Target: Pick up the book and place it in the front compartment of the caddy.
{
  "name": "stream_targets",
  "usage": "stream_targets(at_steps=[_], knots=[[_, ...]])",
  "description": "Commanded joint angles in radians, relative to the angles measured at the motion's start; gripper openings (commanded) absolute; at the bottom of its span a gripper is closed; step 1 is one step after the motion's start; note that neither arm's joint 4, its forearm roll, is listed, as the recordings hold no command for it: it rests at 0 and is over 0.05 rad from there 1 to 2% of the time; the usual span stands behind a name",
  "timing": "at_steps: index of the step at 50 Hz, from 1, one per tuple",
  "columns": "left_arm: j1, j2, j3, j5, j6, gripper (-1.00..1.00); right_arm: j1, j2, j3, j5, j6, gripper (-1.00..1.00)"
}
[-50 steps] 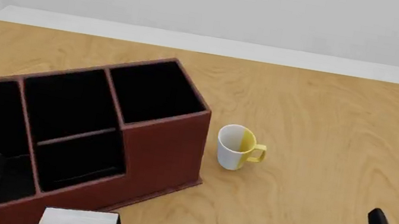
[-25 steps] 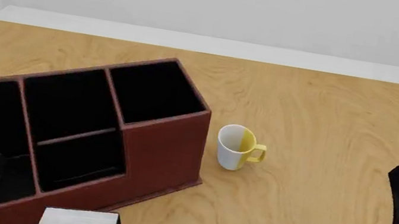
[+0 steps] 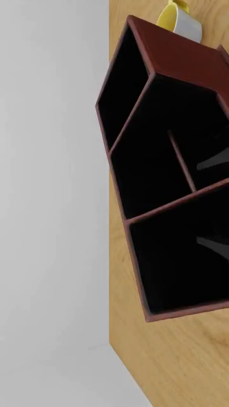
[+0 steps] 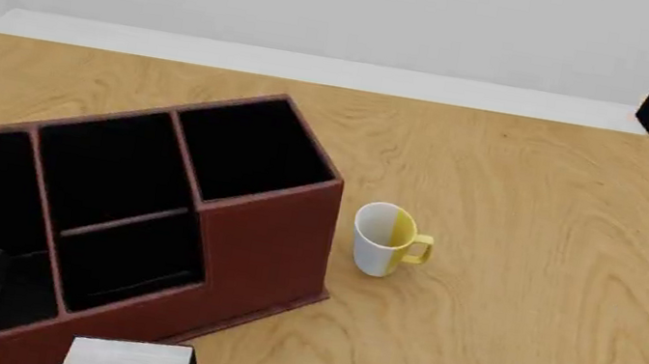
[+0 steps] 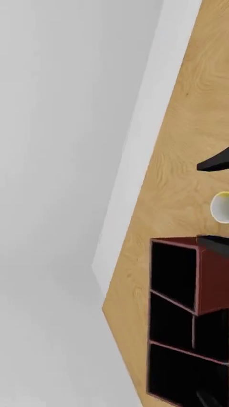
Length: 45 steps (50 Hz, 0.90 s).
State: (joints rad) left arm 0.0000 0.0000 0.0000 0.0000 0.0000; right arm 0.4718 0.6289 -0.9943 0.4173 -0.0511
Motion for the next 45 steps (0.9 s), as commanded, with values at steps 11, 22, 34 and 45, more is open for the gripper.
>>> stream_targets(at_steps=[11, 22, 34, 45], knots=[[0.000, 0.000, 0.000, 0.000, 0.000, 1.00, 0.381, 0.360, -0.526, 0.394, -0.122, 1.00], [0.000, 0.000, 0.000, 0.000, 0.000, 1.00, 0.525, 0.564, -0.729, 0.582, -0.188, 1.00], [0.000, 0.000, 0.000, 0.000, 0.000, 1.00, 0.627, 0.647, -0.774, 0.662, -0.227, 1.00], [0.000, 0.000, 0.000, 0.000, 0.000, 1.00, 0.685, 0.684, -0.779, 0.684, -0.224, 1.00]])
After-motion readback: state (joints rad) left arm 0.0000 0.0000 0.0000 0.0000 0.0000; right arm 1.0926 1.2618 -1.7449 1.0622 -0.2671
